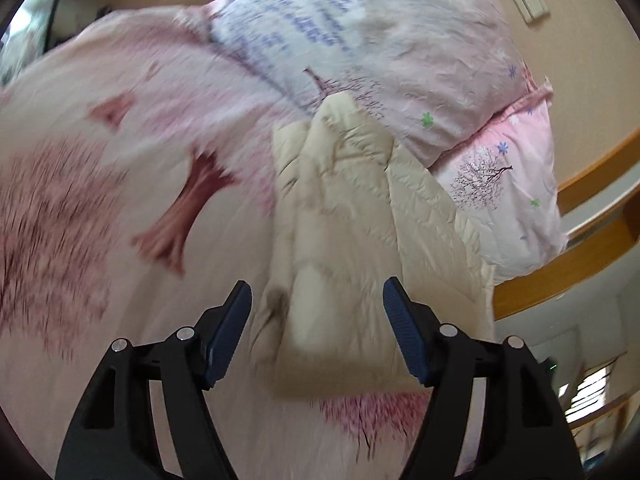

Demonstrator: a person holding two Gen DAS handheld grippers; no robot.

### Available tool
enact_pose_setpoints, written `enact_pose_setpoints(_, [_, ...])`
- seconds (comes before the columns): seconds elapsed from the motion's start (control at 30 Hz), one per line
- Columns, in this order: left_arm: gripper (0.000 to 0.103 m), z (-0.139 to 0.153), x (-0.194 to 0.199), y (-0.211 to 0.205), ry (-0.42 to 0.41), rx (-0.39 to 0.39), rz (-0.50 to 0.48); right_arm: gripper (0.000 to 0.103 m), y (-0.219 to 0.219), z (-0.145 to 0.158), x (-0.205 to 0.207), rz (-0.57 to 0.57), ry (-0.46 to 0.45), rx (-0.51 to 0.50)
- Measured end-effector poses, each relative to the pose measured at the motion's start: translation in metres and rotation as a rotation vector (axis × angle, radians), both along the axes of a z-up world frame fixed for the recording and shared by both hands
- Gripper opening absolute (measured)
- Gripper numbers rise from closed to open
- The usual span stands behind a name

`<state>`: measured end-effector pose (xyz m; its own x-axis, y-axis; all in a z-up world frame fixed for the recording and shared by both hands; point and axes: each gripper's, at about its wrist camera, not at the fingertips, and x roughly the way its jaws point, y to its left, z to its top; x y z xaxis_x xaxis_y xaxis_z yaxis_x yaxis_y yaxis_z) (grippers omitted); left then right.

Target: Fold large clothes

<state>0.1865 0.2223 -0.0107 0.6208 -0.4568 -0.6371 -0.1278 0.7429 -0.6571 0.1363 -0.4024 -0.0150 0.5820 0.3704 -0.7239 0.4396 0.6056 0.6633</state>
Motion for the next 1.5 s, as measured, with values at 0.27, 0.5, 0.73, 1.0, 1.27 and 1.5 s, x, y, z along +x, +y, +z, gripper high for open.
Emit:
enact_pose_setpoints(0.27, [0.068,-0.02,-0.041,-0.011,0.068,-0.146,0.053,0.076,0.023,-0.032,-0.007,0.022,0.016,0.212])
enact_pose_setpoints(0.5, [0.068,-0.028,-0.042,-0.051,0.072,-0.234,0.059,0.078,0.031,-0.036,0.0,-0.041,-0.044,0.266])
enact_pose_setpoints(0.73, [0.068,-0.033,-0.03,-0.058,0.072,-0.247,0.158,0.069,0.034,-0.032,0.001,-0.109,-0.079,0.213])
enact_pose_setpoints(1.0, [0.054,-0.038,-0.026,-0.046,0.037,-0.261,0.281,0.033,0.03,-0.039,0.001,-0.127,-0.118,0.193])
enact_pose_setpoints(1.27, [0.025,-0.05,-0.024,-0.038,0.022,-0.319,0.3,0.019,0.033,-0.031,0.001,-0.096,-0.164,0.174])
enact_pose_setpoints(1.5, [0.016,-0.044,-0.028,-0.03,-0.019,-0.339,0.308,0.017,0.037,-0.023,-0.001,-0.062,-0.187,0.173])
